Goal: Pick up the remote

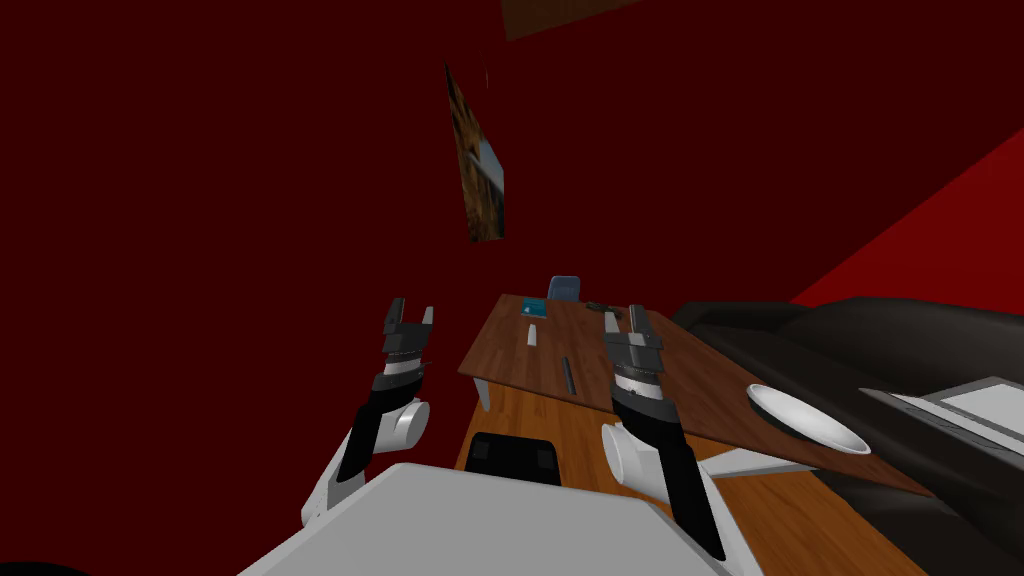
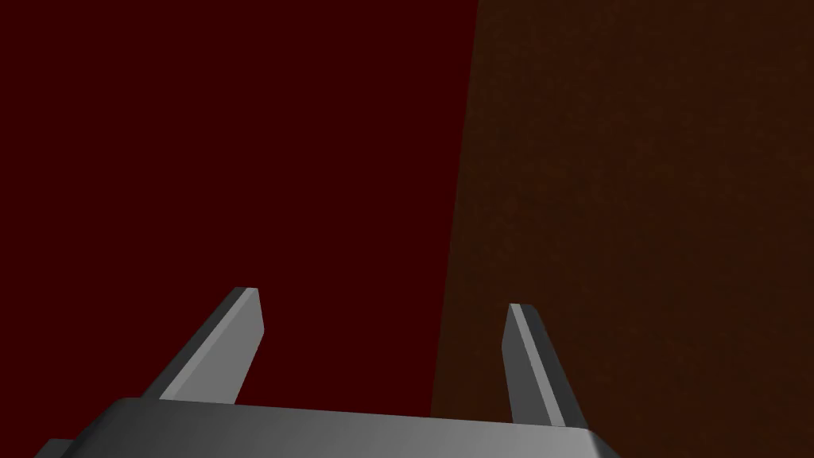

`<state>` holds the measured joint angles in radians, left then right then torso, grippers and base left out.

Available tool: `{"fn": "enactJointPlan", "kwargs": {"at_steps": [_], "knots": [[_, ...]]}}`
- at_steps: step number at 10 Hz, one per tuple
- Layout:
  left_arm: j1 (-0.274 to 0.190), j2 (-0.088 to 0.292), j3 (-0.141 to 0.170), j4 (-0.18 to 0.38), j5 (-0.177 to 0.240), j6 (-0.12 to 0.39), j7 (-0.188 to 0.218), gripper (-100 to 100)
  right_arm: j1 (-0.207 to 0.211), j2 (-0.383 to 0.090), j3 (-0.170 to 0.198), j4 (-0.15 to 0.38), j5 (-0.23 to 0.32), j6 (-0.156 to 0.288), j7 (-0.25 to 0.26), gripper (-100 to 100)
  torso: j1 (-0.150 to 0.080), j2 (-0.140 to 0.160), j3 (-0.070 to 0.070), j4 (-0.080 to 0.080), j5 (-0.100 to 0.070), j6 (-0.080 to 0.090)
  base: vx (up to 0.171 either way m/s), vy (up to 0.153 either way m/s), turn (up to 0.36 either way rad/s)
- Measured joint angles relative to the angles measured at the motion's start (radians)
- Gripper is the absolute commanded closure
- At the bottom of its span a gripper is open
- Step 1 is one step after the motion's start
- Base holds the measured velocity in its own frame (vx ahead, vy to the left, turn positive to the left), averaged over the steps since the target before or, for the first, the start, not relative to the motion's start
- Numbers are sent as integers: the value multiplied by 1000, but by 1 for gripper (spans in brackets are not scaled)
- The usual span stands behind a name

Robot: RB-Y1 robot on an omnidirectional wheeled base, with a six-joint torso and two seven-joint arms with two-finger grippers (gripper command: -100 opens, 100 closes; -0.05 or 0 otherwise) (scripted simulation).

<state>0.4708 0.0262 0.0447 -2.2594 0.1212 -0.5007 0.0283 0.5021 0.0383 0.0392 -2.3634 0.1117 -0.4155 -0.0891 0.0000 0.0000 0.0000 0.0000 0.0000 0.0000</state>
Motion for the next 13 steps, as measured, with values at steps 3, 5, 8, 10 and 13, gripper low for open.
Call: {"fn": "enactJointPlan", "kwargs": {"at_steps": [3,5,8,10,13], "knots": [[0,0,0,0,0,0,0,0,-36,-73,-12,60,-18,48,-52,-100,-3,4,2,1,-1,0,-68,-42,112],[0,0,0,0,0,0,0,0,-96,-128,-36,117,-40,109,-107,-100,-4,4,2,1,-1,0,-66,-53,107],[0,0,0,0,0,0,0,0,-136,-151,-31,173,-48,179,-149,-100,-1,1,1,0,0,0,-27,-12,47],[0,0,0,0,0,0,0,0,-153,-179,-43,208,-64,206,-185,-100,-2,1,1,0,0,0,-36,-20,78],[0,0,0,0,0,0,0,0,-215,-223,-63,287,-93,268,-252,-100,-3,3,1,1,-1,0,-46,-24,73]]}}
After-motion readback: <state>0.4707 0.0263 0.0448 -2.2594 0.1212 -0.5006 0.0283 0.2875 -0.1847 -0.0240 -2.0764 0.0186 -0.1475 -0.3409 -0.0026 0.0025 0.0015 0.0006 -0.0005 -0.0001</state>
